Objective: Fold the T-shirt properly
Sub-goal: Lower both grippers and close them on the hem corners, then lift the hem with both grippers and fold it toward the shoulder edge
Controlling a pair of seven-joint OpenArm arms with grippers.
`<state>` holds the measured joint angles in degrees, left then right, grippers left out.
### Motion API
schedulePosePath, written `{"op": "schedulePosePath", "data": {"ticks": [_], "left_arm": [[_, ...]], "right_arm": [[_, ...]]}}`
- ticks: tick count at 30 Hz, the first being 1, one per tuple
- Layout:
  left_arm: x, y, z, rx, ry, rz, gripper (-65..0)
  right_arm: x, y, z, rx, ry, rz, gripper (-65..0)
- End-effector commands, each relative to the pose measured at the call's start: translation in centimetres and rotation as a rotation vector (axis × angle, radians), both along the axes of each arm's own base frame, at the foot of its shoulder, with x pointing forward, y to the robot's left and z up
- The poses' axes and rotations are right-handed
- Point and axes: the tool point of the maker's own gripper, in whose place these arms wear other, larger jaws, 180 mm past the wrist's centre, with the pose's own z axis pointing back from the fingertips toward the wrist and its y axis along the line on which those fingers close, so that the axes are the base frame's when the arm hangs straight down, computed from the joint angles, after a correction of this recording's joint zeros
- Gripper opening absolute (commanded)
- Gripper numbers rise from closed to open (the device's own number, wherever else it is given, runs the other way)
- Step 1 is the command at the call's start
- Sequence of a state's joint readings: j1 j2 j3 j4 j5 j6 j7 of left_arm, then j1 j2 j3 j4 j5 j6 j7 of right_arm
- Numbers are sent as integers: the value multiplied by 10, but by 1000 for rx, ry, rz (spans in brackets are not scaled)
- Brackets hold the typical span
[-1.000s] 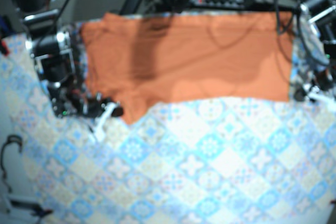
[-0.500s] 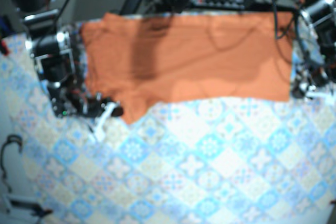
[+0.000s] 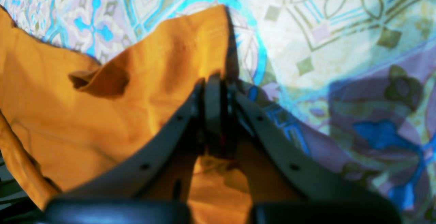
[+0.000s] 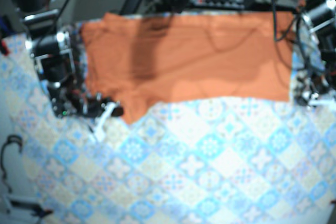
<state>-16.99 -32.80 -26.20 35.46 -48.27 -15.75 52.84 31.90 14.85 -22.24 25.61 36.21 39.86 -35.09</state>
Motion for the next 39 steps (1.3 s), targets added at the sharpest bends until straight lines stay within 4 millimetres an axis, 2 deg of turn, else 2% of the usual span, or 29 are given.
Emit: {"op": "schedulePosePath", "data": {"ticks": [1, 8, 14, 16, 20, 22, 28, 31, 39], "left_arm": [[4, 16, 13, 44, -12, 11, -379], [-2, 19, 5, 92, 31, -4, -379], [-1, 3, -4, 66, 35, -17, -379], [1, -10, -11, 41, 33, -24, -379], [4, -14, -11, 30, 26, -24, -379], [7, -24, -15, 12, 24, -30, -379], [8, -28, -16, 5, 20, -31, -379], [9, -38, -21, -11, 23, -39, -379], [10, -49, -26, -32, 27, -49, -379]], "right_arm": [[11, -4, 10, -9, -28, 6, -648], [11, -4, 10, -9, -28, 6, -648], [11, -4, 10, -9, -28, 6, -648], [11, -4, 10, -9, -28, 6, -648], [11, -4, 10, -9, -28, 6, -648], [11, -4, 10, -9, -29, 5, -648], [11, -4, 10, -9, -29, 5, -648], [11, -4, 10, -9, -29, 5, -648], [11, -4, 10, -9, -29, 5, -648]]}}
